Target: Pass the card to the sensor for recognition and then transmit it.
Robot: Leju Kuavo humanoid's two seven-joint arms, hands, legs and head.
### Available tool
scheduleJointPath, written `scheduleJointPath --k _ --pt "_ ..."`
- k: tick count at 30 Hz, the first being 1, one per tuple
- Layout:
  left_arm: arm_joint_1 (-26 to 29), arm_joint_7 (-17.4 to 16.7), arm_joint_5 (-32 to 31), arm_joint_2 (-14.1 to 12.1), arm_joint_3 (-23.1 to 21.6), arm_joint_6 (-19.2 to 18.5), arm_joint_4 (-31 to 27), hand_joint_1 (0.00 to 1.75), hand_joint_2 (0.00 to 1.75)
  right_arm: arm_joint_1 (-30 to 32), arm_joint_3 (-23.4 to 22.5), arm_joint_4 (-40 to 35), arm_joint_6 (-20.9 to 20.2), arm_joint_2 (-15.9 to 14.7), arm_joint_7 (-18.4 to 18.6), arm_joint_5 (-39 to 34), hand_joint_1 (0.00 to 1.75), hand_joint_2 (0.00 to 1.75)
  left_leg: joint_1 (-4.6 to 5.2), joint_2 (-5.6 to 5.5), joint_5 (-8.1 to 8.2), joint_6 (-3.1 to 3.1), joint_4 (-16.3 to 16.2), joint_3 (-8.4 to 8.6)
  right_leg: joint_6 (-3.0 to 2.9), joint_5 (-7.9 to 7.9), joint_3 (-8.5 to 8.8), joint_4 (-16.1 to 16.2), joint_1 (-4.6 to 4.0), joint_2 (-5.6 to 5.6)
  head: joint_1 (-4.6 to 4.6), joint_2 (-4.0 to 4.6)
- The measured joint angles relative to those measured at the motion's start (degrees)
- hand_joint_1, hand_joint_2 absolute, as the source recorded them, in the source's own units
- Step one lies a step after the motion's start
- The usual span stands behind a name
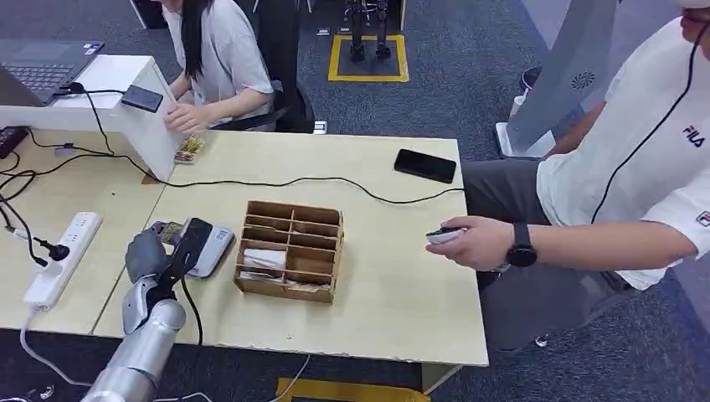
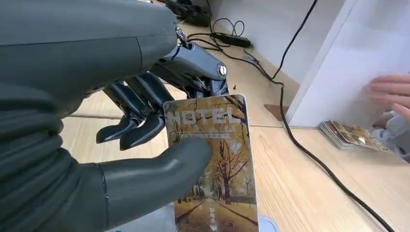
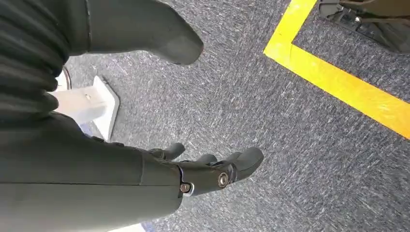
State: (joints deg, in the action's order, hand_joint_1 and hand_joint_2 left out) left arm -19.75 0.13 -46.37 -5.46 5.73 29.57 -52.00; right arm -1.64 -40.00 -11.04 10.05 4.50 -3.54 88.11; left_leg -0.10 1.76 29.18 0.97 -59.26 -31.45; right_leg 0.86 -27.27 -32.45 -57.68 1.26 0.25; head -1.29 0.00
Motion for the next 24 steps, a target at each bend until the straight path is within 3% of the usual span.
scheduleJointPath --k 7,14,24 --pt "0.0 -0.9 -2.7 0.0 0.1 -0.5 0.2 1.75 1.75 0.0 0.0 0.0 0.0 0.0 -0.1 0.0 0.00 1.75 0.00 0.00 -0.01 -0.01 0.0 0.01 0.00 0.00 0.01 0.0 0.00 0.00 0.00 0.00" --pt "-0.1 -4.7 -13.3 0.5 -0.3 1.3 1.9 1.75 1.75 0.0 0.0 0.0 0.0 0.0 -0.3 0.1 0.00 1.75 0.01 0.00 -0.01 -0.01 0.0 0.05 0.00 0.00 0.04 0.0 0.01 0.00 0.00 0.00" --pt "-0.7 -6.0 -18.0 1.5 -2.1 2.6 4.5 1.75 1.75 0.0 0.0 0.0 0.0 0.0 -0.8 0.1 0.00 1.75 0.01 0.00 -0.01 -0.01 0.0 0.25 0.00 0.00 0.23 0.0 0.02 0.01 0.02 0.00"
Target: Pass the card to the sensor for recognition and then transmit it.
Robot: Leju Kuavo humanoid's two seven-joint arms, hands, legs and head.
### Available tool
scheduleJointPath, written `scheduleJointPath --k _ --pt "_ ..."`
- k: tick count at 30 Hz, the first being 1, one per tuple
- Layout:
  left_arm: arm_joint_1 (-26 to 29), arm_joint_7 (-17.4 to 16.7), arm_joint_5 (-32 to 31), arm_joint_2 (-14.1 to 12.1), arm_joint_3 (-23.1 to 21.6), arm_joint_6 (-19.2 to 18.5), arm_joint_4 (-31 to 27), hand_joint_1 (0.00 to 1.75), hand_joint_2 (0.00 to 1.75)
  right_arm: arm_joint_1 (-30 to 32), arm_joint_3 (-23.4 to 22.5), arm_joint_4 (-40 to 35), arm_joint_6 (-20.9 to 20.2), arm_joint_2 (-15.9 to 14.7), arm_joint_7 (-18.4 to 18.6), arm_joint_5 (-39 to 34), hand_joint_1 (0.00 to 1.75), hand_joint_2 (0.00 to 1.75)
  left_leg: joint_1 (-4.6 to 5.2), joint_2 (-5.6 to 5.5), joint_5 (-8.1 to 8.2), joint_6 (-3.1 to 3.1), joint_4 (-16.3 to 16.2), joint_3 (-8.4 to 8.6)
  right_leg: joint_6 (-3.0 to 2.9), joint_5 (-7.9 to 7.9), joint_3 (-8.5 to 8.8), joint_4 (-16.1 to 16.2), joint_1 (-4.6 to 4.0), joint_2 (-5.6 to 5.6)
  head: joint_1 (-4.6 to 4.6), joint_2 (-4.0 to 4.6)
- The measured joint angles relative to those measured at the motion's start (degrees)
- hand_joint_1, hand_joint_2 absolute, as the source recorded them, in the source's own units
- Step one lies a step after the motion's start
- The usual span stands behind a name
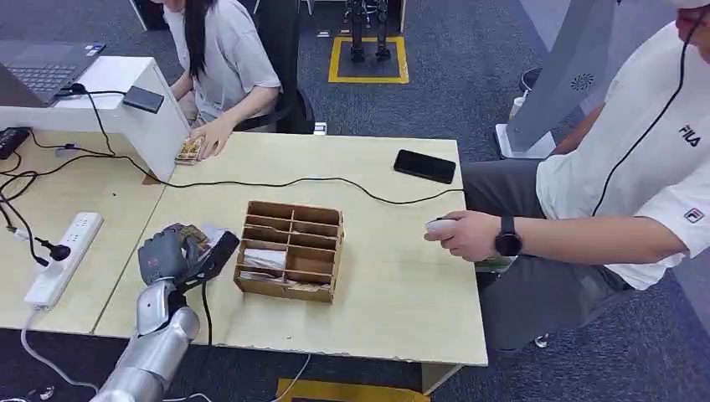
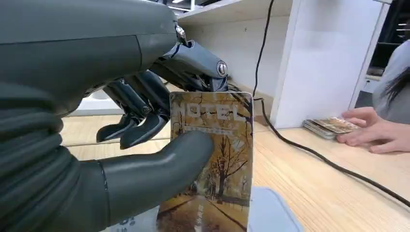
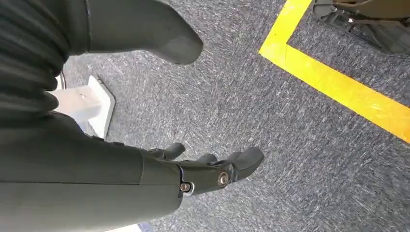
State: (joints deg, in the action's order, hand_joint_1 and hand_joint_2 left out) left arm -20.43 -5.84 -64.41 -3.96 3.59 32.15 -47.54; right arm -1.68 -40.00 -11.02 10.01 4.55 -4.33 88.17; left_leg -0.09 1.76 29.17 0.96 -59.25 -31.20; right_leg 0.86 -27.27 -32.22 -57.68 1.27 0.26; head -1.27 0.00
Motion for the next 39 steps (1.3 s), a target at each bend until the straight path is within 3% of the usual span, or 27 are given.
scheduleJointPath --k 10,12,16,18,21,25,27,31,33,39 --pt "-0.1 -0.5 -1.1 0.5 -0.8 0.1 1.0 1.75 1.75 0.0 0.0 0.0 0.0 0.1 -0.2 0.1 0.00 1.75 0.00 0.00 -0.01 -0.02 0.0 0.07 0.00 0.00 0.08 0.0 0.00 0.00 -0.02 0.00" --pt "0.0 2.0 2.8 0.8 -0.7 -0.7 1.0 1.75 1.75 0.0 0.0 0.0 0.0 0.2 -0.2 0.1 0.00 1.75 0.00 -0.01 -0.01 -0.02 0.0 0.08 0.00 0.00 0.10 0.0 0.00 0.00 -0.02 0.00" --pt "0.5 13.2 26.3 2.6 2.0 -7.2 -0.4 1.75 1.75 0.0 0.0 0.0 0.7 0.2 -0.1 0.1 0.00 1.75 0.00 -0.05 -0.04 0.02 0.0 0.07 0.00 0.00 0.12 0.0 0.00 0.06 0.02 0.00" --pt "0.8 18.6 41.4 3.5 4.4 -10.9 -2.9 1.75 1.75 0.1 0.0 0.0 1.3 0.2 0.2 0.1 0.00 1.75 0.00 -0.04 -0.04 0.02 0.0 0.07 0.00 0.00 0.12 0.0 0.00 0.06 0.00 0.00" --pt "1.2 21.7 54.2 4.1 7.0 -13.2 -4.9 1.75 1.75 0.1 0.1 0.0 1.9 0.2 0.6 0.1 0.00 1.75 -0.01 0.01 -0.04 0.01 0.0 0.05 0.00 0.01 0.05 0.0 0.00 -0.02 -0.02 0.00" --pt "1.3 22.6 71.1 3.9 9.0 -13.9 -10.0 1.75 1.75 0.1 0.1 0.0 2.2 0.2 1.0 0.2 0.00 1.75 -0.01 -0.01 -0.05 0.01 0.0 0.00 0.00 0.02 0.01 0.0 -0.01 0.01 -0.02 0.00" --pt "1.2 22.8 75.6 3.2 9.0 -13.8 -12.4 1.75 1.75 0.1 0.1 0.0 2.1 0.2 1.0 0.2 0.00 1.75 -0.02 -0.01 -0.05 0.01 0.0 -0.02 0.00 0.01 -0.03 0.0 -0.02 0.01 0.00 0.00" --pt "0.8 23.8 77.1 2.3 9.0 -12.7 -17.2 1.75 1.75 0.1 0.1 0.1 2.1 0.2 1.0 0.2 0.00 1.75 -0.02 0.00 -0.05 0.00 0.0 -0.05 0.00 0.01 -0.04 0.0 -0.02 0.00 -0.02 0.00" --pt "0.6 25.8 74.7 1.9 9.0 -9.7 -18.8 1.75 1.75 0.1 0.1 0.1 1.9 0.2 1.0 0.5 0.00 1.75 -0.02 0.00 -0.05 0.00 0.0 -0.05 0.00 0.02 -0.05 0.0 -0.02 -0.01 0.00 0.00" --pt "0.1 31.3 57.8 0.4 7.0 1.7 -20.1 1.75 1.75 0.0 0.3 0.1 1.4 0.2 0.0 1.1 0.00 1.75 -0.01 0.00 -0.05 0.01 0.0 -0.05 0.00 0.02 -0.05 0.0 -0.01 0.00 0.00 0.00"
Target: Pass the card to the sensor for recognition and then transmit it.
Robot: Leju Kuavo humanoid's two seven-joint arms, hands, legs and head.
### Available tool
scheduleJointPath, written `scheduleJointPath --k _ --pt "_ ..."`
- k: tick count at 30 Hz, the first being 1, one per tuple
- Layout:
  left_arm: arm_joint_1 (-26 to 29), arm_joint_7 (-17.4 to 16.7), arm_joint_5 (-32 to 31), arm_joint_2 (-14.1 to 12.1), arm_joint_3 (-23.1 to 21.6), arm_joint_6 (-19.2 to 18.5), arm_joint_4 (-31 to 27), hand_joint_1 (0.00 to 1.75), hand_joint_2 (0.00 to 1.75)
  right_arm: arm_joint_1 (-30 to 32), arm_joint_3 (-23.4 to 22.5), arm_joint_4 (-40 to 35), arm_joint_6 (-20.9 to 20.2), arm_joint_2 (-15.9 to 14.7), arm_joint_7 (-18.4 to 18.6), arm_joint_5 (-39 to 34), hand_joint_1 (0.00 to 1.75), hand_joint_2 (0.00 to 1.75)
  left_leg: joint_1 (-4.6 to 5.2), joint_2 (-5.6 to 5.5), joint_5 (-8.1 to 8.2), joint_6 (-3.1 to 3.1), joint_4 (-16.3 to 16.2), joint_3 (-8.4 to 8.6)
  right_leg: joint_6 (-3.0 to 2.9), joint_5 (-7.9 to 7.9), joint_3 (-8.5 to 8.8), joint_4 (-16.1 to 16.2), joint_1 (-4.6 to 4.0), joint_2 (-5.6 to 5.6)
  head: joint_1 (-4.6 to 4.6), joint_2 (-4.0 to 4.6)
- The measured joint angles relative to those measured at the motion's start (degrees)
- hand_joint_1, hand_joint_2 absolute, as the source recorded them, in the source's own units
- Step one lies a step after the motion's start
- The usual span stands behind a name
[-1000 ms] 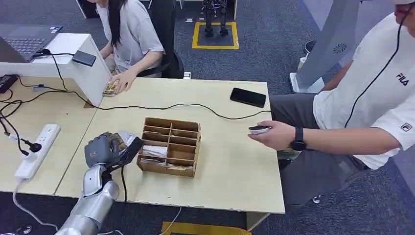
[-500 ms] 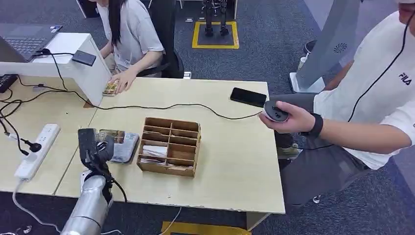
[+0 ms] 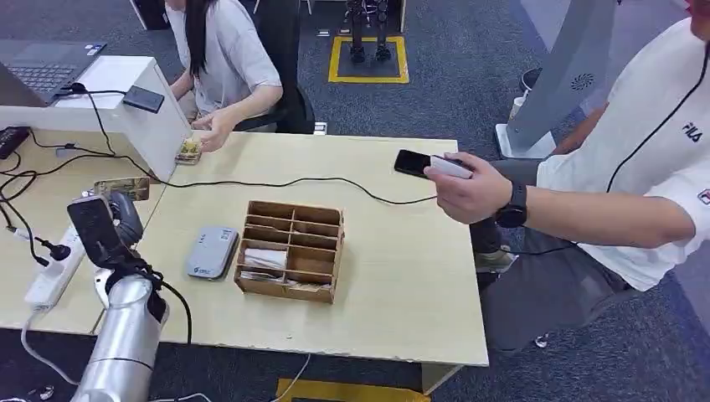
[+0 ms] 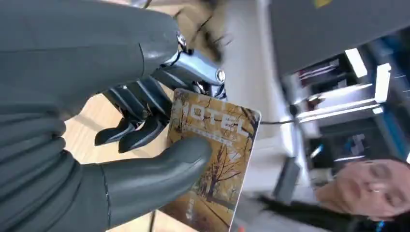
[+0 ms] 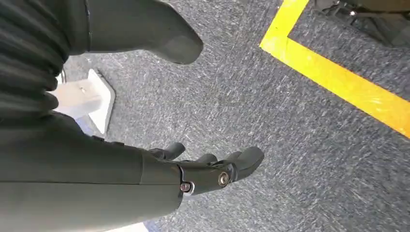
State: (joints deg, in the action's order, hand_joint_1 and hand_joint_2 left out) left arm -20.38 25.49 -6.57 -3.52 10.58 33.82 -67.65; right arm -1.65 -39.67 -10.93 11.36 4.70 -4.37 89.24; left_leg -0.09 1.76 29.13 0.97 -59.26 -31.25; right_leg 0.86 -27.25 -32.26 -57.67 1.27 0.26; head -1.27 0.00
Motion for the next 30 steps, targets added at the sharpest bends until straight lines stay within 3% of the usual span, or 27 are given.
scheduleJointPath --k 2,5,12,26,27,30 --pt "-0.2 0.1 -3.7 -0.3 -0.7 1.5 0.0 1.75 1.75 0.0 0.0 0.0 -0.3 0.0 -0.3 0.0 0.00 1.75 0.00 0.00 0.00 0.00 0.0 0.00 0.00 0.00 0.00 0.0 0.00 0.00 -0.02 0.00" --pt "-0.8 0.0 -13.9 -1.0 -1.1 4.8 0.2 1.75 1.75 0.0 0.2 0.0 -0.4 0.0 -0.8 0.0 0.00 1.75 0.00 0.01 0.00 0.00 0.0 0.00 0.00 0.01 -0.02 0.0 0.00 -0.02 0.00 0.00" --pt "-3.8 0.1 -29.8 -1.4 -0.6 5.7 2.6 1.75 1.75 -0.1 0.6 0.0 -0.5 0.0 -1.2 0.0 0.00 1.75 -0.01 0.01 -0.01 -0.01 0.0 -0.01 0.00 0.01 -0.01 0.0 -0.01 -0.01 0.00 0.00" --pt "-6.8 1.1 -30.8 -0.8 0.8 5.8 6.2 1.75 1.75 -0.1 0.6 0.0 -0.9 0.0 -1.1 -0.1 0.00 1.75 0.00 0.01 -0.01 -0.01 0.0 -0.01 0.00 0.01 -0.02 0.0 0.00 -0.02 0.00 0.00" --pt "-6.8 1.1 -30.8 -0.8 0.8 5.8 6.2 0.00 1.75 -0.1 0.6 0.0 -0.9 0.0 -1.1 -0.1 0.00 1.75 0.00 0.01 -0.01 -0.01 0.0 -0.01 0.00 0.01 -0.02 0.0 0.00 -0.02 0.00 0.00" --pt "-6.8 1.1 -30.5 -0.5 0.8 5.7 6.6 0.00 1.75 -0.1 0.6 0.0 -0.9 0.0 -1.2 -0.1 0.00 1.75 0.00 0.01 -0.01 -0.01 0.0 -0.01 0.00 0.01 -0.02 0.0 0.00 -0.02 0.00 0.00"
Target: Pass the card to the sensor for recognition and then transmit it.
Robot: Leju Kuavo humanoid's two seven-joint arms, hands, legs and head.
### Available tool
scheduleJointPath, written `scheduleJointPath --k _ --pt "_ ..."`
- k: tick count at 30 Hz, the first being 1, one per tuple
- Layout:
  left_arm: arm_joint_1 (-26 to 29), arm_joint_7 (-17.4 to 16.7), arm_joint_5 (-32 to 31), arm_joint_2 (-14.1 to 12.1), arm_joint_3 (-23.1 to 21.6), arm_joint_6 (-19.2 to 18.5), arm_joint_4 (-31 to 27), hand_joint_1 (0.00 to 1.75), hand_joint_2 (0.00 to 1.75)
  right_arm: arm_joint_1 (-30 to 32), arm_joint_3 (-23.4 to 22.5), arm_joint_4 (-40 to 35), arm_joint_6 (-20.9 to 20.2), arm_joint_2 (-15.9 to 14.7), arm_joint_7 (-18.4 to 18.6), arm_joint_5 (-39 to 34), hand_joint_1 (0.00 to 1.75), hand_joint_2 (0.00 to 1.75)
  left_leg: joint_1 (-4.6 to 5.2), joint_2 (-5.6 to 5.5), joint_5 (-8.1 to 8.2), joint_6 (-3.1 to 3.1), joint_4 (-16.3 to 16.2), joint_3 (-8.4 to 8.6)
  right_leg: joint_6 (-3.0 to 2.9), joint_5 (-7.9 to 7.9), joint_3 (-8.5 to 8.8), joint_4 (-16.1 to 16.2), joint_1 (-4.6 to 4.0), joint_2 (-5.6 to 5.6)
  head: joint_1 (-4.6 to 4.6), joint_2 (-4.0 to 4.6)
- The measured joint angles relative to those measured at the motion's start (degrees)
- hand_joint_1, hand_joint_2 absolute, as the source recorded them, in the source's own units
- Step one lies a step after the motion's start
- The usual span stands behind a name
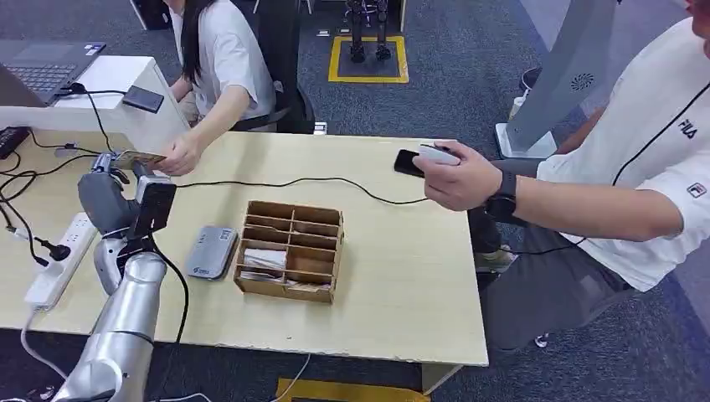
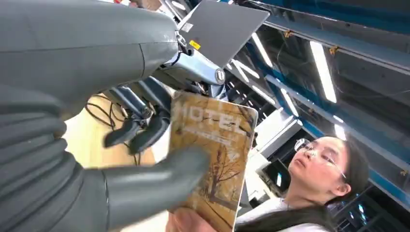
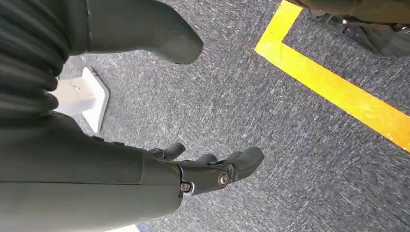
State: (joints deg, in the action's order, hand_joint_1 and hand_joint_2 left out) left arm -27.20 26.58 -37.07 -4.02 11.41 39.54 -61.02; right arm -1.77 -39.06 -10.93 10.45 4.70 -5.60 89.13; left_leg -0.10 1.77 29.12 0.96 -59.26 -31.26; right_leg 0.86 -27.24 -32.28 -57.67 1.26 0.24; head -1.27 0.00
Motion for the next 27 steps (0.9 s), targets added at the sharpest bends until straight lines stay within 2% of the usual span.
scheduleJointPath --k 5,6,8,9,11,14,16,18,20,22,27 --pt "0.0 -1.3 4.4 0.0 0.0 -0.3 0.2 0.00 1.75 0.0 0.0 0.0 0.2 0.0 -0.1 0.0 0.00 1.75 0.00 0.01 0.00 0.00 0.0 0.01 0.00 0.00 -0.01 0.0 0.00 -0.01 -0.02 0.00" --pt "0.0 -2.0 5.4 0.0 0.0 -0.7 0.2 0.00 0.00 0.0 0.0 0.0 0.2 0.0 0.2 -0.1 0.00 1.75 0.00 0.01 0.00 0.00 0.0 0.01 0.00 0.00 -0.01 0.0 0.00 -0.01 -0.02 0.00" --pt "-0.1 -3.6 7.2 0.1 0.0 -2.3 0.2 0.00 0.00 0.0 0.0 0.0 0.4 0.0 0.4 -0.3 0.00 1.75 0.00 0.01 0.00 0.00 0.0 0.01 0.00 0.00 -0.01 0.0 0.00 -0.01 0.00 0.00" --pt "-0.1 -4.2 7.9 0.1 0.0 -3.2 0.2 0.00 1.75 0.0 0.0 0.0 0.4 0.0 0.5 -0.3 0.00 1.75 0.00 0.01 0.00 0.00 0.0 0.00 0.00 0.00 -0.01 0.0 0.00 -0.01 -0.02 0.00" --pt "0.3 -4.8 9.5 0.1 -0.3 -5.9 -0.4 0.00 1.75 0.0 0.0 0.0 0.4 0.0 0.5 -0.9 0.00 1.75 0.00 0.01 0.00 0.00 0.0 -0.01 0.00 0.00 0.00 0.0 0.00 -0.01 -0.02 0.00" --pt "3.6 -6.5 12.1 -0.3 -1.9 -13.1 -4.6 0.00 1.75 0.2 -0.1 0.0 0.4 0.0 0.5 -1.8 0.00 1.75 0.00 0.05 0.01 0.01 0.0 -0.03 0.00 0.00 0.00 0.0 0.01 -0.07 0.00 0.00" --pt "8.2 -6.8 13.4 -1.9 -5.0 -21.9 -11.1 0.00 1.75 0.5 -0.6 0.0 0.5 0.0 0.4 -2.8 0.00 1.75 0.00 0.23 0.07 0.02 0.0 -0.01 0.00 -0.01 -0.06 0.0 0.00 -0.24 -0.04 0.00" --pt "12.6 -6.4 12.8 -3.4 -7.7 -26.6 -16.4 0.00 1.75 0.8 -1.1 0.0 0.4 0.0 0.4 -3.3 0.00 1.75 0.00 0.20 0.09 0.06 0.0 -0.08 0.01 -0.03 -0.07 0.0 0.00 -0.19 0.00 0.00" --pt "18.2 -5.2 10.3 -5.2 -10.4 -28.4 -23.7 0.00 1.75 1.1 -1.5 0.0 0.4 0.0 0.3 -3.5 0.00 1.75 0.00 0.33 0.16 0.03 0.0 -0.09 0.02 -0.05 -0.15 0.0 0.00 -0.34 -0.04 0.00" --pt "22.9 -3.9 5.2 -7.7 -13.5 -29.2 -29.8 0.00 1.75 1.4 -2.0 0.0 0.4 -0.1 0.3 -4.1 0.00 1.75 0.00 0.32 0.18 0.05 0.0 -0.12 0.03 -0.08 -0.18 0.0 0.00 -0.33 0.02 0.00" --pt "32.6 -3.1 -7.1 -13.6 -19.8 -25.9 -41.9 0.00 1.75 1.6 -3.0 -0.1 0.5 -0.4 0.3 -4.3 0.00 1.75 0.00 0.30 0.22 0.00 0.0 -0.14 0.03 -0.09 -0.23 0.0 0.00 -0.31 -0.02 0.00"
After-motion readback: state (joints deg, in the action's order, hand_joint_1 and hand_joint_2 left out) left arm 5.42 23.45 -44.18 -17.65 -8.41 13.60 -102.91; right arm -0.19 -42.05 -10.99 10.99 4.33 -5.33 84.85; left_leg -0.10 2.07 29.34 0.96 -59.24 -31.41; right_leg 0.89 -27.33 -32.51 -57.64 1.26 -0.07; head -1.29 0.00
